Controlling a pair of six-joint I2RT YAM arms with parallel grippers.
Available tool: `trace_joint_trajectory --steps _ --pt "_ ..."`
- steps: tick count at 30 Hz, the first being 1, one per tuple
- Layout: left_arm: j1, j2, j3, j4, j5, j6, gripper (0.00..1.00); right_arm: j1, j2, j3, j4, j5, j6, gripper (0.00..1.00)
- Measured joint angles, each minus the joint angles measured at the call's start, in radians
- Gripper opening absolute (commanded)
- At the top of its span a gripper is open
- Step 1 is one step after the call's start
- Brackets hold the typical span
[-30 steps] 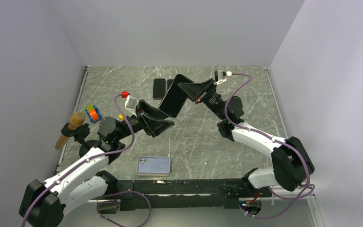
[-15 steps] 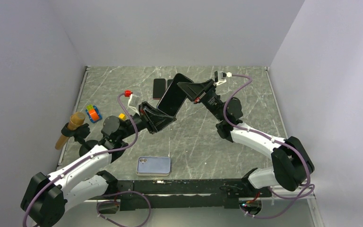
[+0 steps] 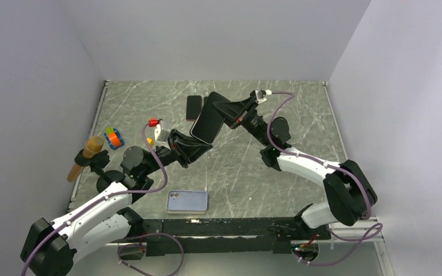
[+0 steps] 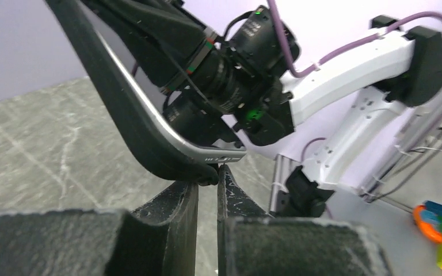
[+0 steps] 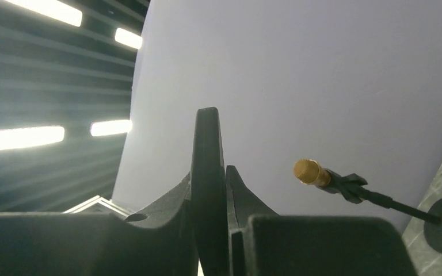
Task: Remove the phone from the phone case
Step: Remove the phone case from the phone.
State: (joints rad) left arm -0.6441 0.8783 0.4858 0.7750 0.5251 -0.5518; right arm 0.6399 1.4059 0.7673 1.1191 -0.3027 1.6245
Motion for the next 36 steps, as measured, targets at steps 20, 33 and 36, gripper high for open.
trace_joint_trajectory --steps 20,33,36 --pt "0.034 -0.09 0.019 -0.305 -0.018 0.033 0.67 -0.121 -0.033 -0.065 -0.02 -0.114 0.041 0.0" --pt "0.042 -0.088 0.216 -0.365 0.16 -0.267 0.63 -0.203 -0.11 -0.064 -0.088 -0.181 -0.054 0.0" --pt "0.042 -0.034 0.218 -0.309 0.17 -0.336 0.62 -0.203 -0.11 -0.064 -0.088 -0.187 -0.054 0.0"
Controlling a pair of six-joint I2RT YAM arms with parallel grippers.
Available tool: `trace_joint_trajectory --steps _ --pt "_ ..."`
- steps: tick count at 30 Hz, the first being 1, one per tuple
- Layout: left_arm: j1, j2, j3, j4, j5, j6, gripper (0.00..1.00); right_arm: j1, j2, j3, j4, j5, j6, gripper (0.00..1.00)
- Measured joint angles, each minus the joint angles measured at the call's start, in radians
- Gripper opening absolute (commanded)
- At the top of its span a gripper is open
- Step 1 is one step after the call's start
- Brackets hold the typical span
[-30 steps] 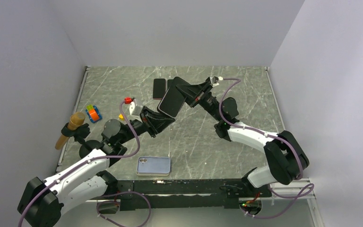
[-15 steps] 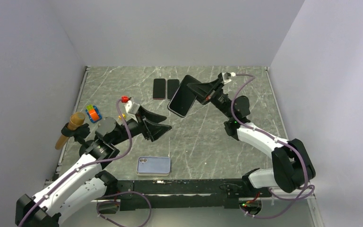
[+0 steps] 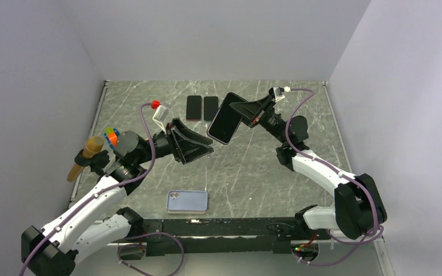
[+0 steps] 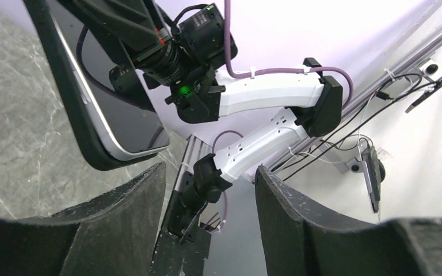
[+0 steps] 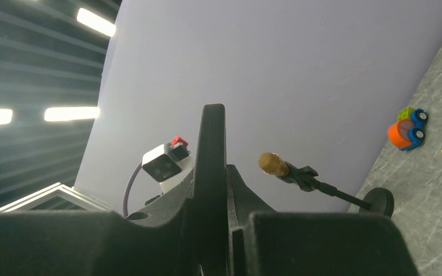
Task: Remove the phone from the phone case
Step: Remove the phone case from the phone.
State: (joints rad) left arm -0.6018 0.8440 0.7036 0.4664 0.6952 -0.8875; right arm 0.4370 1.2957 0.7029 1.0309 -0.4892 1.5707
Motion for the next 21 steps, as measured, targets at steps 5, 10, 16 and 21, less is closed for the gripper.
trace_joint_trajectory --steps 5,10,16,21 --pt "0.0 0.05 0.0 0.03 -0.002 -0.058 0.61 0.0 0.0 0.0 0.0 -0.004 0.0 0.0" --pt "0.002 0.066 0.0 0.05 -0.008 -0.084 0.62 0.0 0.0 0.0 0.001 -0.01 0.004 0.0" --pt "0.015 0.077 0.0 0.041 -0.019 -0.095 0.62 -0.002 0.0 0.0 0.013 -0.01 0.02 0.0" --pt "0.04 0.077 -0.002 0.038 -0.019 -0.099 0.64 -0.005 0.0 0.0 0.017 -0.009 0.026 0.0"
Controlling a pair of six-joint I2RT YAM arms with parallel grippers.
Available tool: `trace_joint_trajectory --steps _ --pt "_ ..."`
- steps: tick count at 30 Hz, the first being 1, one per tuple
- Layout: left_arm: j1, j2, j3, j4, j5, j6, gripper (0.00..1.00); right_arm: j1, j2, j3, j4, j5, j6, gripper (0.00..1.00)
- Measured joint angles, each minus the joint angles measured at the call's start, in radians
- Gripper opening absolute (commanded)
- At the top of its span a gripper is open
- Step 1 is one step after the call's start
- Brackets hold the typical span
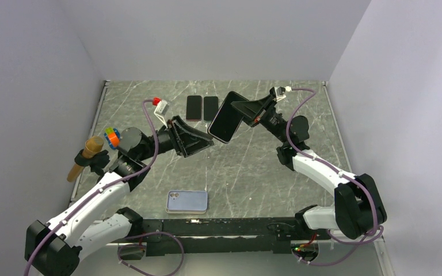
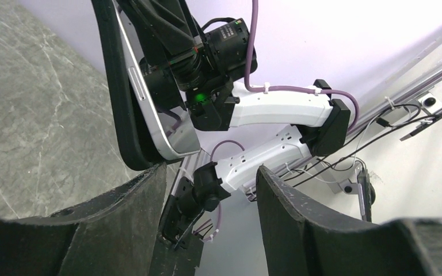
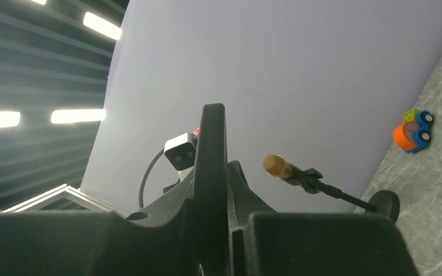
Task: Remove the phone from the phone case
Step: Remove the phone case from the phone.
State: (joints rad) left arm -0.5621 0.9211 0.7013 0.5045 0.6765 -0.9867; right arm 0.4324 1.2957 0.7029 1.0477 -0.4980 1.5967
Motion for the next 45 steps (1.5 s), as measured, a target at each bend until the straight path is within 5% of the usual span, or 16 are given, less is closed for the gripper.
trace_joint_trajectory --steps 10,20,30,37,45 --pt "0.027 0.04 0.005 0.007 0.016 -0.025 0.63 0.0 0.007 0.0 -0.001 0.011 -0.02 0.0" --pt "0.044 0.101 0.028 0.006 0.035 -0.054 0.43 0.04 0.034 0.086 -0.118 -0.066 -0.16 0.0" --pt "0.047 0.157 0.032 0.036 0.117 -0.103 0.0 0.056 0.074 0.18 -0.135 -0.213 -0.269 0.01" --pt "0.05 0.16 0.032 0.077 0.119 -0.119 0.0 0.057 0.064 0.208 -0.166 -0.261 -0.333 0.51" --pt "0.08 0.158 0.032 0.145 0.052 -0.195 0.0 0.089 0.055 0.153 -0.137 -0.38 -0.367 0.67"
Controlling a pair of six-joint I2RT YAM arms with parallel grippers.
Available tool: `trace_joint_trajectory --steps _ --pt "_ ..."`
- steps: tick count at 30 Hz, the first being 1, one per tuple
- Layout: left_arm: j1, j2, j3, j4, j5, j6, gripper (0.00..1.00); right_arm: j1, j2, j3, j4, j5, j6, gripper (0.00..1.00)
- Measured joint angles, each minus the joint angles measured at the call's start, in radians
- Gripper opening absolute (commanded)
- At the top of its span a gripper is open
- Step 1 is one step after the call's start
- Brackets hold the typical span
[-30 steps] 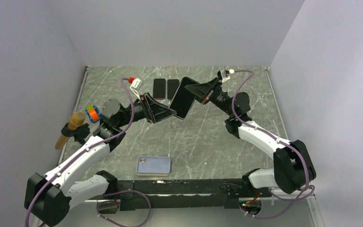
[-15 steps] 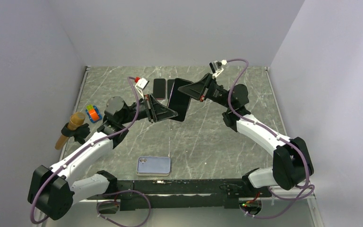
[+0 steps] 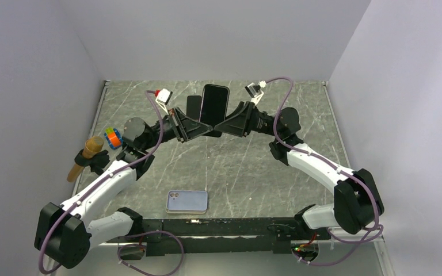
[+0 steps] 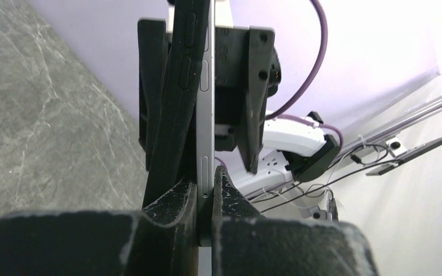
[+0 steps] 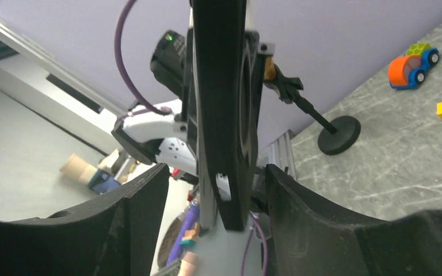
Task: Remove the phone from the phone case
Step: Remove the phone case from the phone.
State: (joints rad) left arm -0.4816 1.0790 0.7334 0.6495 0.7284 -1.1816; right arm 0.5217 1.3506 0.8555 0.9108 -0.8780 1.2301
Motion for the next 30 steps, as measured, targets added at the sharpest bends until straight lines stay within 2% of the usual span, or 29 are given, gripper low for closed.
trace_joint_trajectory --steps 4,11,16,20,30 --pt "0.014 -0.01 0.0 0.015 -0.019 -0.041 0.0 0.0 -0.031 -0.045 -0.002 -0.022 -0.061 0.66" --pt "0.023 -0.031 0.0 0.031 -0.027 -0.076 0.0 0.008 -0.095 -0.049 -0.084 -0.016 -0.202 0.4" --pt "0.029 -0.034 0.0 0.039 -0.027 -0.087 0.0 0.016 -0.106 -0.05 -0.1 -0.012 -0.241 0.39" --pt "0.031 -0.035 0.0 0.042 -0.027 -0.092 0.0 0.025 -0.109 -0.05 -0.104 -0.01 -0.265 0.34" --pt "0.035 -0.035 0.0 0.043 -0.027 -0.096 0.0 0.037 -0.118 -0.05 -0.118 0.006 -0.304 0.33"
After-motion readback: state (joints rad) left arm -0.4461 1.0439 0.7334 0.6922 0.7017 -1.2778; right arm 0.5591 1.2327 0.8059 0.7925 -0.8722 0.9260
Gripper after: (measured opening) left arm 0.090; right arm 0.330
